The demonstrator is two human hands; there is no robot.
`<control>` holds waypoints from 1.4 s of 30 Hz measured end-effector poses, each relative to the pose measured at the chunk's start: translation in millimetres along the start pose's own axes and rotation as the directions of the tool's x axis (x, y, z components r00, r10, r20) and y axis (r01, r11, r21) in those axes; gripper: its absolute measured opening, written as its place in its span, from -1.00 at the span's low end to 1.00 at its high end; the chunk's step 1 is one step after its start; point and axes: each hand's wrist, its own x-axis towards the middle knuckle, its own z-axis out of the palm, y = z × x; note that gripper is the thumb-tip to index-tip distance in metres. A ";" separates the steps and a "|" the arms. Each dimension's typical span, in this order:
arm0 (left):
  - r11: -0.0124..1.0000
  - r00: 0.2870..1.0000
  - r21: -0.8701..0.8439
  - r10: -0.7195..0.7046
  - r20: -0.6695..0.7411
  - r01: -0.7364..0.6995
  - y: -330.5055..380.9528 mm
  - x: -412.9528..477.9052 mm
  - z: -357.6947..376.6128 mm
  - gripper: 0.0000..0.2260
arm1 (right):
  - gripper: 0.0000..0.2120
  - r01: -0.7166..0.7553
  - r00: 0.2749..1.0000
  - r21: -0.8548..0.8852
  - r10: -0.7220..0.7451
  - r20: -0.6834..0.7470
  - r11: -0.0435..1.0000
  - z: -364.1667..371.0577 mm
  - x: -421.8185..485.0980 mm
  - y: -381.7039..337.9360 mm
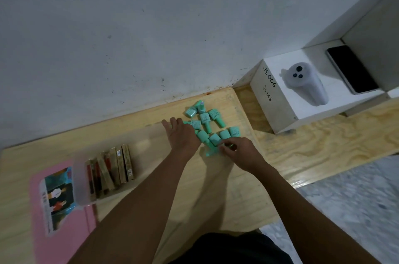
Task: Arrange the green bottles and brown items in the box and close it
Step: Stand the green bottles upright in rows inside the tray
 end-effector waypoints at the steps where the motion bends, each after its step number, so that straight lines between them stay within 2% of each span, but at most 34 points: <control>1: 0.999 1.000 -0.046 0.011 -0.015 -0.011 -1.3 -0.8 -2.6 -0.75 | -0.77 -0.014 0.999 0.047 0.016 -0.036 0.999 -2.8 -2.4 -2.2; 3: 0.979 0.999 -0.201 0.016 -0.040 -0.024 -7.4 -2.1 -7.8 -0.75 | -0.75 -0.050 0.992 0.161 0.068 -0.108 0.986 -6.8 -7.7 -8.5; 5: 0.902 1.000 -0.432 -0.005 -0.024 -0.006 -17.8 -4.1 -16.1 -0.72 | -0.75 -0.081 0.977 0.269 0.130 -0.171 0.960 -8.4 -13.4 -17.0; 8: 0.719 0.999 -0.694 0.041 0.010 -0.022 -39.4 -12.2 -37.8 -0.61 | -0.68 -0.068 0.958 0.358 0.161 -0.237 0.931 -8.3 -18.4 -33.4; 10: 0.561 0.997 -0.827 0.079 0.006 -0.039 -57.3 -24.0 -54.6 -0.70 | -0.67 -0.051 0.954 0.422 0.169 -0.247 0.905 -4.2 -20.5 -44.5; 12: 0.470 0.996 -0.881 0.092 -0.016 -0.058 -76.3 -35.2 -69.0 -0.82 | -0.67 -0.045 0.949 0.483 0.188 -0.252 0.874 1.1 -21.7 -56.7; 15: 0.436 0.996 -0.896 0.076 -0.049 -0.078 -108.2 -48.4 -79.3 -0.87 | -0.67 -0.026 0.948 0.504 0.182 -0.262 0.863 10.8 -24.4 -76.7; 17: 0.440 0.996 -0.894 0.051 -0.072 -0.087 -128.6 -55.8 -78.2 -0.86 | -0.75 0.028 0.949 0.465 0.123 -0.291 0.885 20.0 -26.1 -88.8; 19: 0.475 0.995 -0.875 0.010 -0.097 -0.090 -146.7 -60.8 -71.2 -0.86 | -0.86 0.101 0.944 0.393 0.036 -0.328 0.914 29.0 -25.8 -100.8; 21: 0.511 0.991 -0.855 -0.039 -0.125 -0.088 -162.4 -64.2 -59.8 -0.86 | -0.83 0.150 0.935 0.261 -0.051 -0.351 0.954 39.0 -20.0 -111.4; 25: 0.566 0.981 -0.818 -0.073 -0.179 -0.107 -182.6 -71.4 -38.9 -0.87 | -0.69 0.109 0.927 -0.024 -0.110 -0.357 0.994 59.6 4.8 -129.6; 27: 0.589 0.977 -0.800 -0.079 -0.199 -0.115 -187.2 -73.0 -33.3 -0.90 | -0.71 0.099 0.924 -0.177 -0.157 -0.349 0.979 64.6 16.5 -142.3; 33: 0.585 0.970 -0.806 -0.134 -0.203 -0.088 -188.0 -63.4 -22.1 -0.90 | -0.72 0.151 0.945 -0.491 -0.271 -0.183 0.858 78.4 50.4 -152.6; 39: 0.603 0.968 -0.795 -0.158 -0.195 -0.062 -179.6 -49.9 -13.6 -0.88 | -0.76 0.217 0.881 -0.741 -0.454 -0.131 0.635 92.1 59.2 -145.8; 42: 0.612 0.968 -0.789 -0.160 -0.192 -0.055 -173.5 -45.4 -10.8 -0.86 | -0.82 0.207 0.854 -0.793 -0.501 -0.139 0.573 96.9 61.5 -142.3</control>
